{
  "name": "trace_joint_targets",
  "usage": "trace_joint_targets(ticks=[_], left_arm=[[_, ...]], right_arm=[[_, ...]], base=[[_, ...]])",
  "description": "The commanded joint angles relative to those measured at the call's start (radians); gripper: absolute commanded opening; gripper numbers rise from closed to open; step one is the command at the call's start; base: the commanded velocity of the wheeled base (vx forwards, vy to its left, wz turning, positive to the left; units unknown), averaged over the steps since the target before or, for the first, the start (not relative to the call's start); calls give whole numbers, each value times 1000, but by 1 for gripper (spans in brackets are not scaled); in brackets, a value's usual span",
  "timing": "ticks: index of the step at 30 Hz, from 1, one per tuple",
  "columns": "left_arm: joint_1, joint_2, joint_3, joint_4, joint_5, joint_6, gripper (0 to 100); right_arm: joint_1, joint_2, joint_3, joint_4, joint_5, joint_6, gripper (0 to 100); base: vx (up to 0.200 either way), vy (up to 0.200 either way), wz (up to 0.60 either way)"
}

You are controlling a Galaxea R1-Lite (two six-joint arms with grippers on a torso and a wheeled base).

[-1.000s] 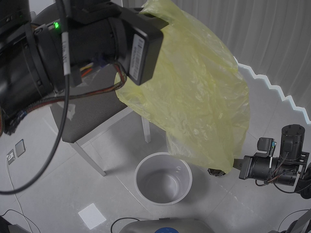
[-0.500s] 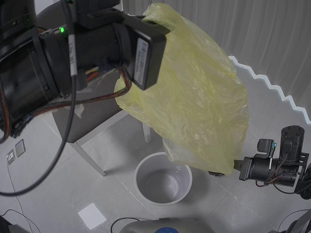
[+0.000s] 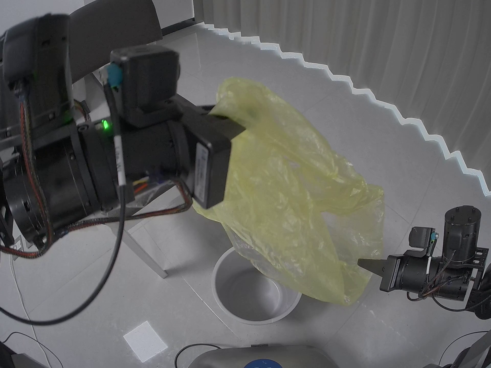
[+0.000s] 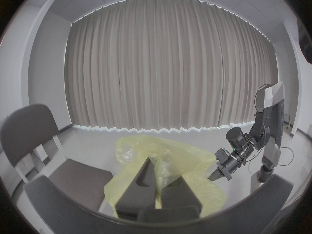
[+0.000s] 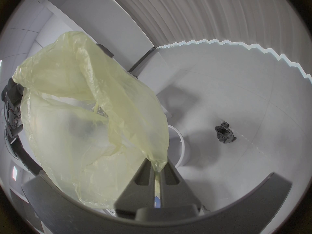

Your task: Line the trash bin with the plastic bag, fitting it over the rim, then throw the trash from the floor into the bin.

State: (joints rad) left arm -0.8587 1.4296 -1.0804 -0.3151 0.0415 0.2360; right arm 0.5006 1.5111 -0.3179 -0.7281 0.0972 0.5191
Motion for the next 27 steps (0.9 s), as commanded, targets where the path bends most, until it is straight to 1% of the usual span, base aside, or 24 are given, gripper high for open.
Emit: trace_joint_targets(ticks=[1, 4, 9, 10, 11, 13, 15, 18, 19, 21, 23, 24, 25, 26, 27], left_arm=[[61, -38, 83, -4, -55, -72, 0], [99, -54, 155, -22, -97, -133, 0], [122, -51, 290, -168, -98, -168, 0], [122, -51, 290, -168, -98, -168, 0], [133, -35, 352, -239, -97, -172, 0], [136, -5, 401, -298, -94, -181, 0], [133, 29, 459, -366, -88, -213, 0], [110, 91, 524, -476, -57, -273, 0], [104, 103, 531, -495, -48, -279, 0], [75, 177, 563, -610, 15, -311, 0], [66, 242, 586, -696, 52, -333, 0], [63, 272, 599, -736, 64, -339, 0], [63, 272, 599, -736, 64, -339, 0], [63, 335, 628, -823, 72, -348, 0], [63, 364, 646, -865, 72, -348, 0]], right_arm=[[7, 11, 26, -1, -22, -2, 0], [6, 20, 19, -1, -22, -2, 0], [-1, 41, 13, -2, -21, -2, 0], [-1, 41, 13, -2, -21, -2, 0], [1, 60, 14, -2, -22, -4, 0], [1, 75, 17, -5, -25, -8, 0], [-1, 83, 20, -14, -25, -16, 0], [3, 86, 26, -27, -25, -19, 0], [4, 84, 26, -28, -27, -19, 0], [10, 84, 33, -31, -27, -19, 0], [27, 83, 34, -31, -31, -19, 0], [32, 83, 36, -31, -37, -19, 0], [32, 83, 36, -31, -37, -19, 0], [36, 86, 37, -31, -56, -21, 0], [42, 86, 40, -31, -62, -22, 0]], base=[[0, 0, 0], [0, 0, 0], [0, 0, 0], [0, 0, 0], [0, 0, 0], [0, 0, 0], [0, 0, 0], [0, 0, 0], [0, 0, 0], [0, 0, 0], [0, 0, 0], [0, 0, 0], [0, 0, 0], [0, 0, 0], [0, 0, 0]])
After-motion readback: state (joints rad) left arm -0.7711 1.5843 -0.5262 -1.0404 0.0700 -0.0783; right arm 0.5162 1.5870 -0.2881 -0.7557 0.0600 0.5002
